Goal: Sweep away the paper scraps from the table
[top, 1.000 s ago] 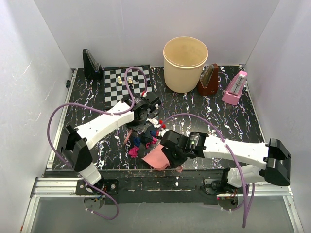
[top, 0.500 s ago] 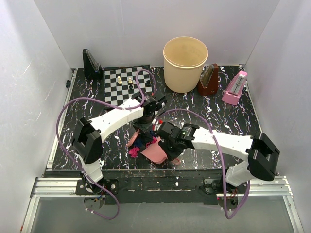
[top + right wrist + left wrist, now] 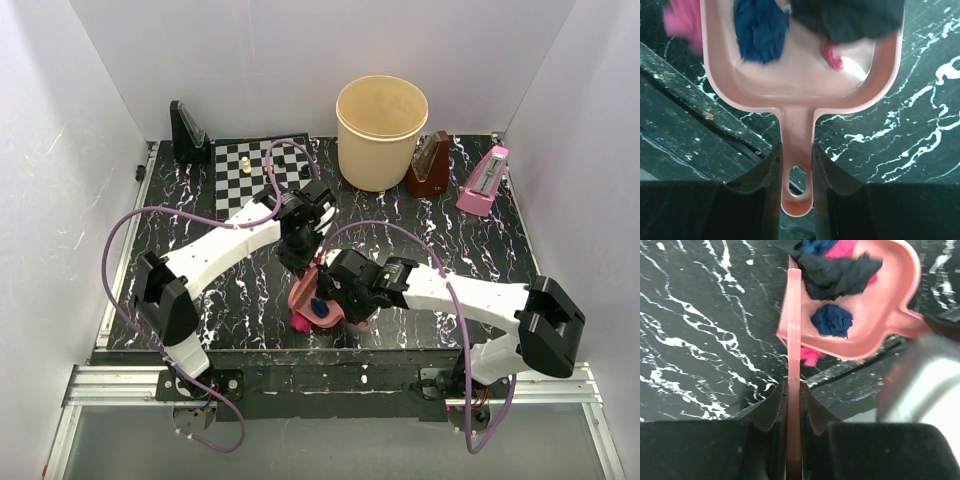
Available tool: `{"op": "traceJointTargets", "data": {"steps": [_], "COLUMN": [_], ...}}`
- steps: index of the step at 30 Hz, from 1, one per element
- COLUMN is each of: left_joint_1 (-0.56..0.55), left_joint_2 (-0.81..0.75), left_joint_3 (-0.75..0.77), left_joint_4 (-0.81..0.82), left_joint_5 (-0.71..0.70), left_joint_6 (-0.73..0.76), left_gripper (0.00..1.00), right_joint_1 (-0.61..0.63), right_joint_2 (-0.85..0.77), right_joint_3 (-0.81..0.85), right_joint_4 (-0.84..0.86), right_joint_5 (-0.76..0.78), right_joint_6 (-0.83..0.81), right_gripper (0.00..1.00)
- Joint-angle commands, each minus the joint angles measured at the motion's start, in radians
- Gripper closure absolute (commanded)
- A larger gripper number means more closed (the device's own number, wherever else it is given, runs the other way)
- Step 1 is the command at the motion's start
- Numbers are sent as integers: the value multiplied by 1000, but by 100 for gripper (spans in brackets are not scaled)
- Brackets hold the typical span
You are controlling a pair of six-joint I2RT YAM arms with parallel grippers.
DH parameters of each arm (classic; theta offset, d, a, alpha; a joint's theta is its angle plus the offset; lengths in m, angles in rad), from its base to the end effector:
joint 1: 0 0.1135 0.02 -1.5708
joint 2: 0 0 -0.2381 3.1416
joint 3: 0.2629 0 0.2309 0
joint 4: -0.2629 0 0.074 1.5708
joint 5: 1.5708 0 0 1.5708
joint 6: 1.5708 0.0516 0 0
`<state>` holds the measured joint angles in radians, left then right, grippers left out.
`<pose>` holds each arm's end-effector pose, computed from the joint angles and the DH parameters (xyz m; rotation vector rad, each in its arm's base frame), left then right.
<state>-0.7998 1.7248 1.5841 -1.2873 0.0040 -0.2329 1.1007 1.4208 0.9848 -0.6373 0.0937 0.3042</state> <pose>0.2114 -0.2179 0.2526 0.8443 2.8968 -0.1118 0.1274 0.2400 0.1990 -1.0106 2.4844 0.3442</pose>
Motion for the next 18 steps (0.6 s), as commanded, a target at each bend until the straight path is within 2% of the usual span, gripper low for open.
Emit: {"op": "traceJointTargets", "data": {"steps": [1, 7, 13, 18], "left_joint_1": [-15, -15, -13, 19], "left_joint_2": [-111, -149, -215, -307], "left_joint_3": [27, 34, 34, -35], "left_joint_4": [8, -93, -112, -89], "left_joint_5": [90, -172, -283, -364], "left_joint_6": [-31, -95, -140, -183], "left_gripper": [100, 100, 100, 100], "right_joint_1": [-2, -2, -1, -1], "right_joint_2": [-60, -135, -219, -319], "right_joint_3": [-31, -101, -184, -233], "right_joint_4": [48, 109, 223, 255], "right_joint_5": [96, 123, 147, 159], "right_joint_6": [-13, 9, 26, 15], "right_gripper": [99, 99, 99, 99]}}
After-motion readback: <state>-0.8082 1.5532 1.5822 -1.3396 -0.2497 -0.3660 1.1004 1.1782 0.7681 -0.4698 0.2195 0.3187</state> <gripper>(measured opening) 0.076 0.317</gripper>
